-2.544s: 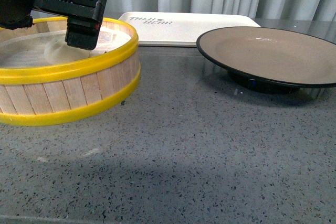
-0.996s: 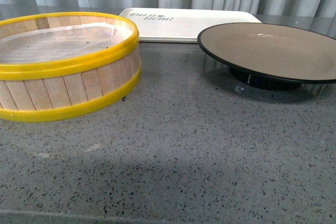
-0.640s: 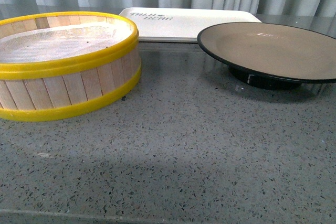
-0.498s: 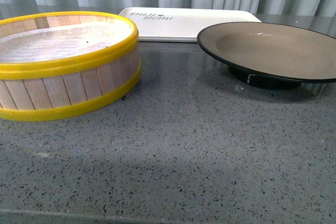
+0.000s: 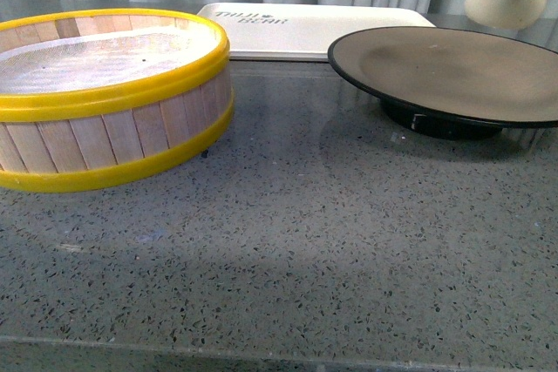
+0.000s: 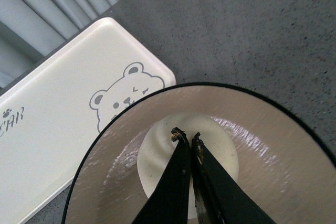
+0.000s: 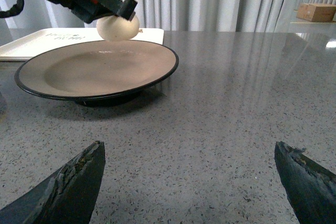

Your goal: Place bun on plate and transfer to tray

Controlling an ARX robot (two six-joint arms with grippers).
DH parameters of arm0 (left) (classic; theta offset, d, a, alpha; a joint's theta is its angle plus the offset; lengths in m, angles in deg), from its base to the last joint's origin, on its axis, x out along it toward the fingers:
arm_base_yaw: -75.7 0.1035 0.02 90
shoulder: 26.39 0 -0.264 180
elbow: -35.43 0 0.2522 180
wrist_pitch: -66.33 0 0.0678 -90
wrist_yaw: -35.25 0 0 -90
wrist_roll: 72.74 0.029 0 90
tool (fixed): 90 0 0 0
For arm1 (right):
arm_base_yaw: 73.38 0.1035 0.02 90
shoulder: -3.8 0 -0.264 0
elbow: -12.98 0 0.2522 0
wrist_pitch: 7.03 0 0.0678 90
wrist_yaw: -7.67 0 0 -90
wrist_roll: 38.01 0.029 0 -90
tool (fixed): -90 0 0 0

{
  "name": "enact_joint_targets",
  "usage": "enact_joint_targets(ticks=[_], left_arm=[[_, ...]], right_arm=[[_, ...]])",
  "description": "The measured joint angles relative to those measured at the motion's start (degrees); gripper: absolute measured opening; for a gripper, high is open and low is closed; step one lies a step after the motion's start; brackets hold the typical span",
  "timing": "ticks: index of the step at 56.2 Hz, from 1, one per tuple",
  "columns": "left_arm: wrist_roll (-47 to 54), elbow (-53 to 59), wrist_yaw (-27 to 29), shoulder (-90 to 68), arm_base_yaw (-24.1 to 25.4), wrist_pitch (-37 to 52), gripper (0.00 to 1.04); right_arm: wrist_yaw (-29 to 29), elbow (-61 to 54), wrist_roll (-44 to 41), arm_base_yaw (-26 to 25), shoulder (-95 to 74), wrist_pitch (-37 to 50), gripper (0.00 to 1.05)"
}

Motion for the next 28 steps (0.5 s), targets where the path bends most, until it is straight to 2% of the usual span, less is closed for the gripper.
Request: enact_joint_targets(ticks=[19,28], left_arm=[[1.4,3.4,0.5,-0.8,2.5,-0.3,0.04],[0.5,4.8,-1.0,-0.7,2.8,-2.6,0.04]], right_arm=[[0.0,0.0,0.0,0.0,0.0,0.0,0.96],[0.0,0.0,0.0,0.0,0.0,0.0,0.96]])
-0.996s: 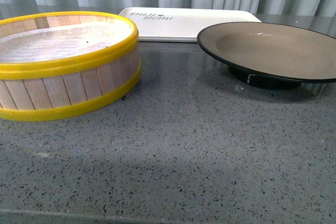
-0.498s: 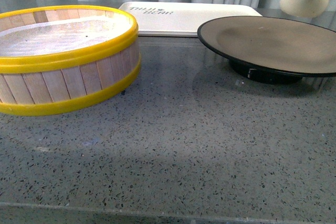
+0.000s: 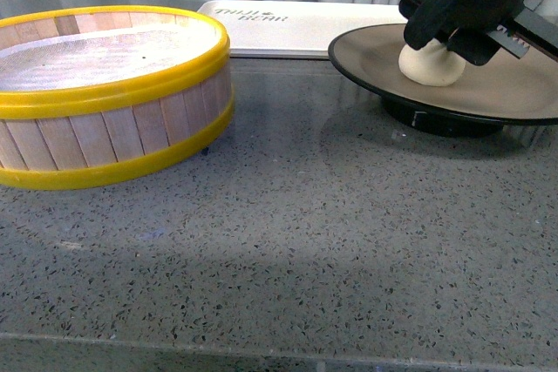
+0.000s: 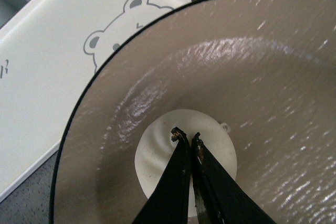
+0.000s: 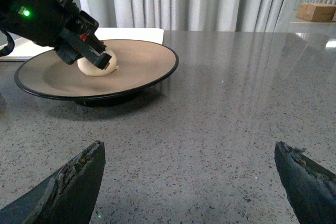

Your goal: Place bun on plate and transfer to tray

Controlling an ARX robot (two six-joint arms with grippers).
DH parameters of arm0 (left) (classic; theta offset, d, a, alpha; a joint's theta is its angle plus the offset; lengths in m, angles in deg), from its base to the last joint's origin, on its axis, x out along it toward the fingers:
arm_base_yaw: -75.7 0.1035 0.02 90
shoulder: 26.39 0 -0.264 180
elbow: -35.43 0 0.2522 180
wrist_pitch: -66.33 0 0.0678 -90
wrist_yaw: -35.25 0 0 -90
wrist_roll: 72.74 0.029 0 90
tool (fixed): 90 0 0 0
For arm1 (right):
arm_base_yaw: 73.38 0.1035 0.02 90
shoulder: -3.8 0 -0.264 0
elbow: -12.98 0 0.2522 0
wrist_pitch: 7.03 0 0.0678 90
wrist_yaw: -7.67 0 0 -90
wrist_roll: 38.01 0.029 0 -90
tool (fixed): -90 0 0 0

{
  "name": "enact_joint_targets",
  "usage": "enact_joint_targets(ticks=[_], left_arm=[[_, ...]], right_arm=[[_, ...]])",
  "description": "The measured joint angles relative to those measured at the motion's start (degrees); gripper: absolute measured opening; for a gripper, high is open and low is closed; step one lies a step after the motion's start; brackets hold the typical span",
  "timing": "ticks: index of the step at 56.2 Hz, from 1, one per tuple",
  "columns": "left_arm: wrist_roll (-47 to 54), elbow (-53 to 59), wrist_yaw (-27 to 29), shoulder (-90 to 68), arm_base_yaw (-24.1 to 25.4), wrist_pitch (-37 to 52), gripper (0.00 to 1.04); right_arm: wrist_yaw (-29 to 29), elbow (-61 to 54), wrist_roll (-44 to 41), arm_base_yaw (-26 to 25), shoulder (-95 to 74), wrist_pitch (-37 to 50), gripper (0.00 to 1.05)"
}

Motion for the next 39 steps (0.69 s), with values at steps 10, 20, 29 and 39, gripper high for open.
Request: enact_joint_targets(ticks=[10,20,29,39], left_arm=[[-1.7,0.4,-0.3,0.7,0.0,-1.6,0.04],[-3.0,0.0,-0.4,0.7,0.2,-2.8,0.26],[-3.5,-0.5,-0.5,1.0,0.3,-3.4,0.48],[-4.2,-0.7,-1.1,2.2,0.4,-3.7,0.74]], right_arm=[[0.0,0.0,0.0,0.0,0.0,0.0,0.96],[0.0,0.0,0.0,0.0,0.0,0.0,0.96],[0.0,0.0,0.0,0.0,0.0,0.0,0.96],[0.0,0.0,0.0,0.0,0.0,0.0,0.96]])
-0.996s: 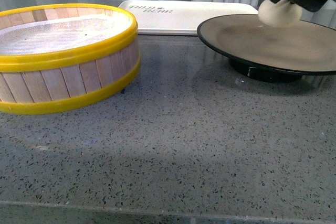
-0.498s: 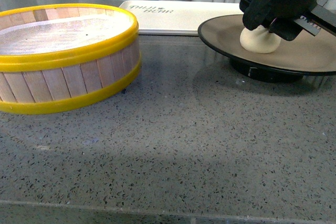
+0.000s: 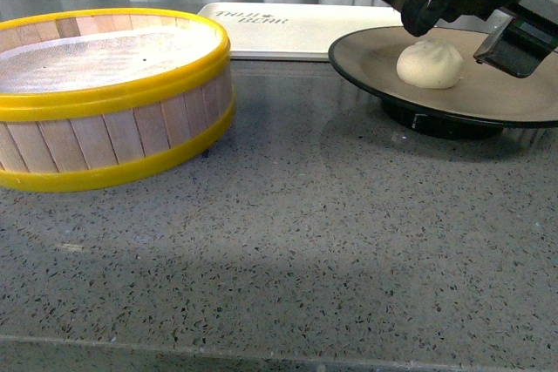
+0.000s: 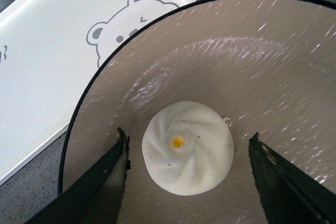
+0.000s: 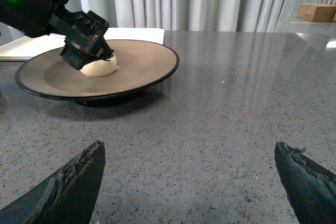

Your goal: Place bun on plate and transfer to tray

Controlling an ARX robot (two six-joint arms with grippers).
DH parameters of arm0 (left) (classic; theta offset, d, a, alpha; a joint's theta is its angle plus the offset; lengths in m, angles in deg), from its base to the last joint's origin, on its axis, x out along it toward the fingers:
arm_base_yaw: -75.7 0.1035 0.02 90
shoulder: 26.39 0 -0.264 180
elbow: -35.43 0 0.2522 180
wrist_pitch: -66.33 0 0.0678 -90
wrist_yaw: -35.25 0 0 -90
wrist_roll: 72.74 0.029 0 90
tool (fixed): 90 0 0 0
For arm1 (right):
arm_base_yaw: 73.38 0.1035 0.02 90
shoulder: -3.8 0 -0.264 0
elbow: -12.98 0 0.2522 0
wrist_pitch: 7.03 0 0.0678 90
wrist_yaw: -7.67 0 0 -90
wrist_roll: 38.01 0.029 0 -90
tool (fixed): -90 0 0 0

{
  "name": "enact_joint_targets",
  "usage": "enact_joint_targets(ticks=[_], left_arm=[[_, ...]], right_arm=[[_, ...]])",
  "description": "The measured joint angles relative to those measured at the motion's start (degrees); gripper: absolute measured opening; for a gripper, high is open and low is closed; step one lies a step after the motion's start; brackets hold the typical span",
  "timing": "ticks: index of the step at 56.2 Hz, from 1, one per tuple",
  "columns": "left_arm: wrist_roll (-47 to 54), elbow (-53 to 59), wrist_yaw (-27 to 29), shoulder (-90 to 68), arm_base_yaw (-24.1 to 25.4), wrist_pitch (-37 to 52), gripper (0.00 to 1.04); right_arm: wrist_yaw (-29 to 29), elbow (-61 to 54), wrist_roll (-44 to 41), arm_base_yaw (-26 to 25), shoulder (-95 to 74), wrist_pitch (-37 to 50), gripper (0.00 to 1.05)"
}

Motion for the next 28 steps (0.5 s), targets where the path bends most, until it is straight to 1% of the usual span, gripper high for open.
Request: enact_joint_targets(ticks=[1,2,3,9,13,19,23,28], left_arm=[[-0.1,0.0,0.0,0.1,0.0,0.0,0.75],[-0.2,0.0,-0.2,0.4,0.1,0.0,0.79],[-0.6,0.1,-0.4,1.2,0.2,0.2,0.85],[-0.7,2.7,-0.6,4.9,0.5,3.3,1.0],[-0.6,5.9,-0.9,8.3,0.9,6.1,0.98],[0.3,14.4,-1.7,16.5,1.7,12.8,0.98],[0.7,21.3,-2.2,23.1,2.4,17.2,0.98],[1.7,32.8,-3.2,33.7,4.1,22.7,0.98]], right_arm=[[0.0,0.0,0.0,0.0,0.0,0.0,0.96],[0.0,0.0,0.0,0.0,0.0,0.0,0.96],[0.0,0.0,0.0,0.0,0.0,0.0,0.96],[0.0,0.0,0.0,0.0,0.0,0.0,0.96],[0.0,0.0,0.0,0.0,0.0,0.0,0.96],[0.0,0.0,0.0,0.0,0.0,0.0,0.96],[0.0,0.0,0.0,0.0,0.0,0.0,0.96],[0.0,0.0,0.0,0.0,0.0,0.0,0.96]])
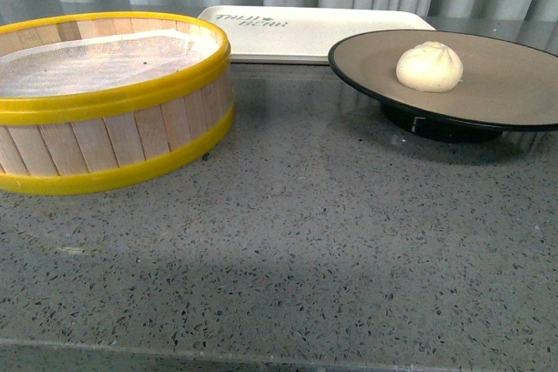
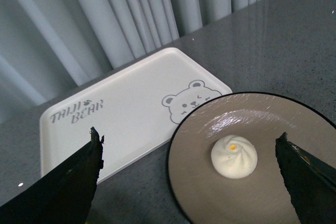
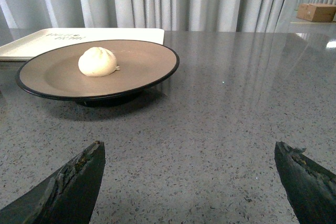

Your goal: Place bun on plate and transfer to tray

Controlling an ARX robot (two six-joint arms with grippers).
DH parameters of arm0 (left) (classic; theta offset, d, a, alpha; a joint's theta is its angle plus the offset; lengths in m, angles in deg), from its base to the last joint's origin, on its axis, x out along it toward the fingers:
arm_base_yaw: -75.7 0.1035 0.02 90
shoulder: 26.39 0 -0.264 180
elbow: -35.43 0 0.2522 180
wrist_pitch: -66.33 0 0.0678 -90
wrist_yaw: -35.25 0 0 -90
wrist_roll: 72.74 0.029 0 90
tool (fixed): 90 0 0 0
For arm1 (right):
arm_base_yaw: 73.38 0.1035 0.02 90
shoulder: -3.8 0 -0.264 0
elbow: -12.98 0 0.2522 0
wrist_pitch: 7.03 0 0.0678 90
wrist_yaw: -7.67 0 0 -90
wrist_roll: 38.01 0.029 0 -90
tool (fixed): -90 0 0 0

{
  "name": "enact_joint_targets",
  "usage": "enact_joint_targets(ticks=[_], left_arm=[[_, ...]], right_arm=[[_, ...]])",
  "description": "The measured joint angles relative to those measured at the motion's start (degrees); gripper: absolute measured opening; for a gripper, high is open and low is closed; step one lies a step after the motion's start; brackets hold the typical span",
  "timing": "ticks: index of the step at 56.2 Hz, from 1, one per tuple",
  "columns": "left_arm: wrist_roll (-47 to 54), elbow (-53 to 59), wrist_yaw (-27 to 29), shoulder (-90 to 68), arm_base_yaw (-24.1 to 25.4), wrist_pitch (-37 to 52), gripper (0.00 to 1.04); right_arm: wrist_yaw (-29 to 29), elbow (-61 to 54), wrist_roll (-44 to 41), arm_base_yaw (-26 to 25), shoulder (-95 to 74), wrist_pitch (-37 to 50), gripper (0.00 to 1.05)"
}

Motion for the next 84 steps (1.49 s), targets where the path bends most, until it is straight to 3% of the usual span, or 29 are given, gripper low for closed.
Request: enact_joint_targets(ticks=[15,17,20,22,28,43,53,56,61,84], left_arm=[[0.5,26.6,-5.7,24.1,8.0,-0.9,0.98],[-0.5,29.5,-4.4,26.6,8.8,-0.5,0.97],[-4.4,36.2,4.2,31.1,10.3,7.0,0.87],[-7.3,41.4,6.9,35.7,12.6,11.3,0.79],[-11.1,51.8,1.8,48.8,21.5,10.8,0.56],[-12.5,62.1,-6.6,58.1,29.9,11.3,0.04],[-12.8,66.0,-10.2,63.2,33.7,11.0,0.04],[-12.8,67.1,-15.6,64.8,37.7,10.2,0.04],[-12.9,68.5,-16.1,66.9,40.2,9.5,0.04],[-13.0,71.4,-16.5,73.9,40.4,5.6,0.04]], right_arm=[[0.0,0.0,0.0,0.0,0.0,0.0,0.96],[0.0,0.0,0.0,0.0,0.0,0.0,0.96],[0.0,0.0,0.0,0.0,0.0,0.0,0.96],[0.0,0.0,0.0,0.0,0.0,0.0,0.96],[0.0,0.0,0.0,0.0,0.0,0.0,0.96],[0.0,0.0,0.0,0.0,0.0,0.0,0.96],[0.0,0.0,0.0,0.0,0.0,0.0,0.96],[0.0,0.0,0.0,0.0,0.0,0.0,0.96],[0.0,0.0,0.0,0.0,0.0,0.0,0.96],[0.0,0.0,0.0,0.0,0.0,0.0,0.96]])
